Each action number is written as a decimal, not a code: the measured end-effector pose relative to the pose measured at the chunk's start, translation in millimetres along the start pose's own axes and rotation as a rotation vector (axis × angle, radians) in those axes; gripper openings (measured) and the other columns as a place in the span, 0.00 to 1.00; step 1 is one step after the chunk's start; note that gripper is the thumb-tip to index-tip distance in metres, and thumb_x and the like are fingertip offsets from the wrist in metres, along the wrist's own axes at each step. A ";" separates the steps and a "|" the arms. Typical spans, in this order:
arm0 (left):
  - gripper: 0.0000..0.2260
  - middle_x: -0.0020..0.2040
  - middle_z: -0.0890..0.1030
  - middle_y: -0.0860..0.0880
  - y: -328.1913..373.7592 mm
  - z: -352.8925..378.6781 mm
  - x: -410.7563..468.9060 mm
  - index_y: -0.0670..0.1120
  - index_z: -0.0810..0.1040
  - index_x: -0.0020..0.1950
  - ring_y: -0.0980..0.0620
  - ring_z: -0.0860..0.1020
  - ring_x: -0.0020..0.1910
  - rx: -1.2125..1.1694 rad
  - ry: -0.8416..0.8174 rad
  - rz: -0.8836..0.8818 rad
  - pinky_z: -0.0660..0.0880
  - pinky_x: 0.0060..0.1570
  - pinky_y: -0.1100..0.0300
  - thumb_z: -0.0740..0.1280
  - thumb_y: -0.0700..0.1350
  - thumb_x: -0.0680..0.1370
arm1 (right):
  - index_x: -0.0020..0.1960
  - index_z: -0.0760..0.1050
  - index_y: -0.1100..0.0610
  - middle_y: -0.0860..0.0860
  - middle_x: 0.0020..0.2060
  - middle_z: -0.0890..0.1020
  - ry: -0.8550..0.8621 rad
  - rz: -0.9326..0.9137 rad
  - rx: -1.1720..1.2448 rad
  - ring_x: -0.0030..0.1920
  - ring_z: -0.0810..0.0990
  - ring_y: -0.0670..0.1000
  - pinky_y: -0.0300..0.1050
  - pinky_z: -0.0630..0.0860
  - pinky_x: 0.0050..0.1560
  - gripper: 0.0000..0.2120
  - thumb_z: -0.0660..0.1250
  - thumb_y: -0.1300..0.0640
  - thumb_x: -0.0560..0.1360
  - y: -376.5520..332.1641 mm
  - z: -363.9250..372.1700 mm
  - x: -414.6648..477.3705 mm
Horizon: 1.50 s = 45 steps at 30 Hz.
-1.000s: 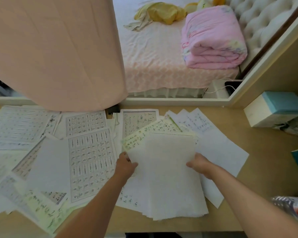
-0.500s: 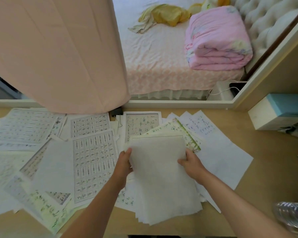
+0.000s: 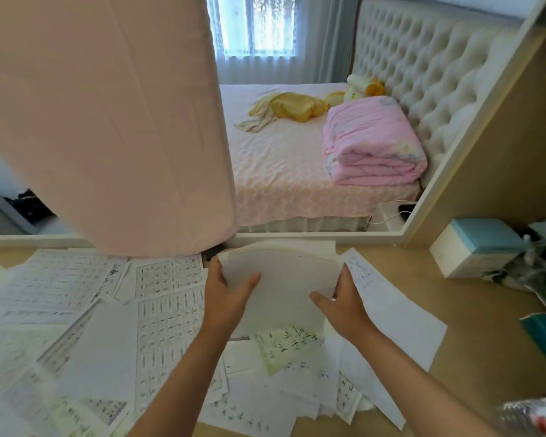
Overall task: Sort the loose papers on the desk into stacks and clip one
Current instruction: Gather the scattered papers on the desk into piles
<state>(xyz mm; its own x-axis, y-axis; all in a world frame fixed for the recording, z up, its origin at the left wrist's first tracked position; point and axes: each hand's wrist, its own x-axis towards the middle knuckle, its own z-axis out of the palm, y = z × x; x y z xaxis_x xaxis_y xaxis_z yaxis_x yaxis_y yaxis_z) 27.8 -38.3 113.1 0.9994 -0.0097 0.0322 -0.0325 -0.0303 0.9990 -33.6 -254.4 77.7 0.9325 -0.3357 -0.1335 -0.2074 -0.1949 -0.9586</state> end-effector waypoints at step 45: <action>0.30 0.67 0.68 0.43 -169.5 33.8 120.8 0.46 0.64 0.72 0.43 0.67 0.66 1.048 -0.676 -0.262 0.69 0.64 0.49 0.72 0.49 0.74 | 0.64 0.71 0.63 0.55 0.60 0.77 0.707 1.135 0.498 0.61 0.77 0.60 0.53 0.75 0.62 0.18 0.62 0.65 0.74 105.8 74.6 63.0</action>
<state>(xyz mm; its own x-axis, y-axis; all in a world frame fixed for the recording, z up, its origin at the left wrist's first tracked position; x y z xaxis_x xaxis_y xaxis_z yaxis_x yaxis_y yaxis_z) 153.8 -68.1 -53.4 0.7833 -0.3795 -0.4924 -0.1354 -0.8772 0.4606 25.2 -227.5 -50.9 -0.0381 -0.4982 -0.8662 -0.4671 0.7752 -0.4253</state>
